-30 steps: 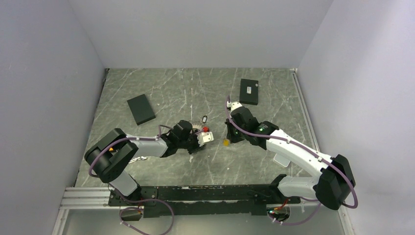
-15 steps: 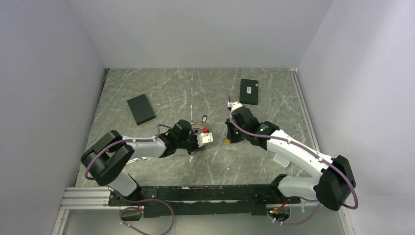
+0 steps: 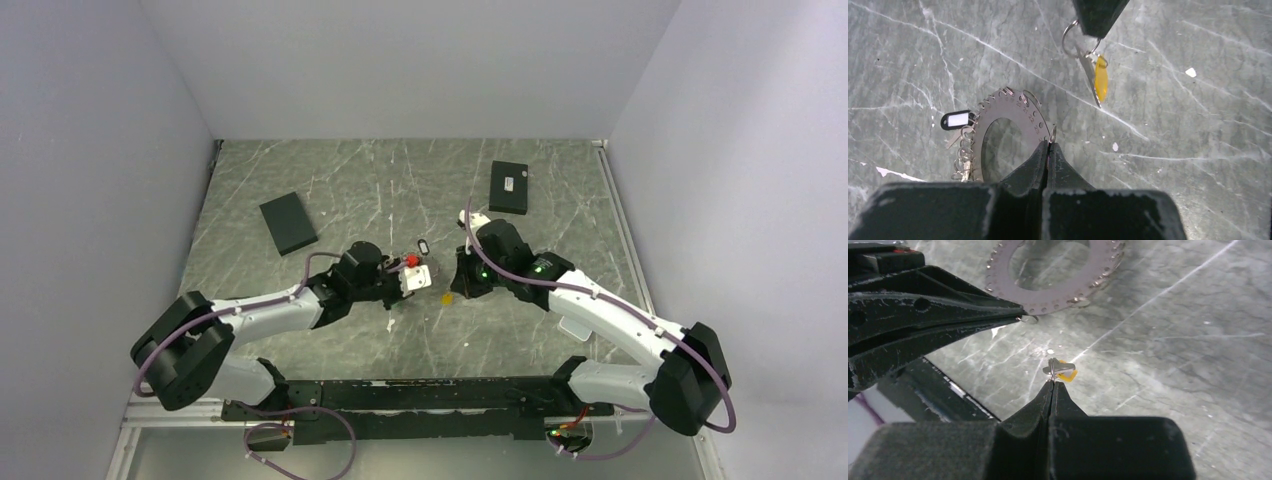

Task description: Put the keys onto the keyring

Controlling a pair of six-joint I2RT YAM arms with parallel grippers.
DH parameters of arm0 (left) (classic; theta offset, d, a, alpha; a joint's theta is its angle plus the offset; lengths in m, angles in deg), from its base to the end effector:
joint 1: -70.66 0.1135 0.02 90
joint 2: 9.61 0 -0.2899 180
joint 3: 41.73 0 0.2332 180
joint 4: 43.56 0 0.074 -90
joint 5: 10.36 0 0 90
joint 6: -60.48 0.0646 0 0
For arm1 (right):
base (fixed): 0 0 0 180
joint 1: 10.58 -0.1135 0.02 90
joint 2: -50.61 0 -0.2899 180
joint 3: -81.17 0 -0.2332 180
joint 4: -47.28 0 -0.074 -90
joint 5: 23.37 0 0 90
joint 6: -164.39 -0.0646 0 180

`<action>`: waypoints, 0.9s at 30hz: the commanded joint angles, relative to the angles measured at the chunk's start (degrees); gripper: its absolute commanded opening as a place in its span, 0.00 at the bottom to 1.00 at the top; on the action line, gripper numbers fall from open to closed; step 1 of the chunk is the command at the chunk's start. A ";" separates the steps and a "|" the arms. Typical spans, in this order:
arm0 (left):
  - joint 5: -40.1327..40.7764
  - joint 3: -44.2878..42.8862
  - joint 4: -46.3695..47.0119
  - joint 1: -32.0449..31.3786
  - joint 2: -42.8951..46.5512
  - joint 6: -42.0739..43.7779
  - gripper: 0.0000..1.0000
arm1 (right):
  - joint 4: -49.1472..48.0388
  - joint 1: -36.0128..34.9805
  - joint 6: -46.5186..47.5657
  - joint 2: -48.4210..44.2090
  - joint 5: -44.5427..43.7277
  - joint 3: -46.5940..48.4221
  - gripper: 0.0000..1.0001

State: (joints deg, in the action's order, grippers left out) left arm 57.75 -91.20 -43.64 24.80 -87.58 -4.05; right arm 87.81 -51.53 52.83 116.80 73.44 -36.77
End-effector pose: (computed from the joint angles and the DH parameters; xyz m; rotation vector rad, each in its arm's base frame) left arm 0.1792 -0.2192 0.2217 1.4025 1.5458 -0.6127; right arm 0.1716 0.1590 0.2648 -0.4715 2.3994 0.6541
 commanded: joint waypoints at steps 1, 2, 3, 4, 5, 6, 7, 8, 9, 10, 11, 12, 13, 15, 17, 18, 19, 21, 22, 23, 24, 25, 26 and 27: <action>0.25 2.59 4.82 -1.27 3.84 -2.58 0.00 | -4.27 0.17 -2.65 1.60 7.72 0.02 0.00; 0.25 3.18 5.61 -1.43 4.17 -3.08 0.00 | -4.53 0.17 -3.03 2.28 8.56 0.16 0.00; 0.45 3.85 6.43 -1.54 4.33 -3.53 0.00 | -4.69 0.17 -3.45 2.83 9.23 0.33 0.00; 0.73 4.35 7.00 -1.65 4.40 -3.85 0.00 | -4.85 0.17 -3.85 3.29 9.85 0.43 0.00; 0.90 4.74 7.39 -1.84 4.40 -4.15 0.00 | -4.96 0.19 -4.27 3.70 10.30 0.47 0.00; 1.14 5.22 8.05 -2.04 4.33 -4.46 0.00 | -5.04 0.17 -4.71 4.14 10.56 0.55 0.00; 1.33 5.60 8.86 -2.22 4.22 -4.73 0.00 | -5.06 0.17 -5.06 4.53 10.81 0.63 0.00; 1.47 6.00 9.69 -2.41 4.15 -5.00 0.00 | -5.13 0.17 -5.46 4.93 11.07 0.72 0.00; 1.42 6.41 10.76 -2.51 3.96 -5.38 0.00 | -5.10 0.17 -5.81 5.45 11.14 0.88 0.00; 1.41 6.64 11.57 -2.64 3.64 -5.77 0.00 | -5.02 0.17 -6.23 5.98 11.20 1.06 0.00; 1.52 6.65 12.01 -2.79 3.31 -6.05 0.00 | -4.91 0.17 -6.64 6.60 11.14 1.28 0.00; 1.67 6.60 12.25 -3.04 2.97 -6.27 0.00 | -4.81 0.17 -6.94 7.19 11.26 1.55 0.00; 1.86 6.59 12.48 -3.28 2.66 -6.31 0.00 | -4.82 0.17 -7.18 7.72 11.41 1.68 0.00; 2.54 6.83 13.33 -3.88 2.11 -6.35 0.00 | -4.61 0.17 -7.67 8.64 11.49 2.00 0.00; 2.80 6.99 13.93 -4.34 1.71 -6.29 0.00 | -4.26 0.17 -7.79 9.39 11.07 2.37 0.00; 2.89 7.16 14.25 -4.55 1.57 -6.31 0.00 | -4.15 0.17 -7.79 9.80 10.86 2.52 0.00; 2.98 7.19 14.52 -4.77 1.41 -6.19 0.00 | -4.06 0.17 -7.84 10.19 10.78 2.62 0.00; 3.00 7.32 14.85 -5.06 0.98 -6.14 0.00 | -4.09 0.17 -7.97 10.83 10.73 2.88 0.00; 3.04 7.25 14.95 -5.17 0.67 -6.06 0.00 | -4.09 0.16 -8.05 11.23 10.74 2.98 0.00; 3.19 7.24 14.96 -5.38 0.37 -5.91 0.00 | -4.05 0.12 -8.17 11.56 10.79 3.14 0.00; 3.39 7.15 15.04 -5.58 0.08 -5.88 0.00 | -4.01 0.11 -8.15 11.88 10.73 3.26 0.00; 3.50 7.14 15.05 -5.76 -0.17 -5.70 0.00 | -3.89 0.15 -8.21 12.14 10.57 3.37 0.00; 3.63 7.14 15.12 -5.85 -0.43 -5.63 0.00 | -3.61 0.10 -8.23 12.41 10.21 3.57 0.00; 3.76 7.14 15.18 -6.03 -0.57 -5.55 0.00 | -3.24 0.08 -8.23 12.66 9.60 3.71 0.00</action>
State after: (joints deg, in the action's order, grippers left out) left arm 60.68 -83.97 -32.36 19.55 -87.45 -9.53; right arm 84.99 -51.49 45.40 129.04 83.69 -35.94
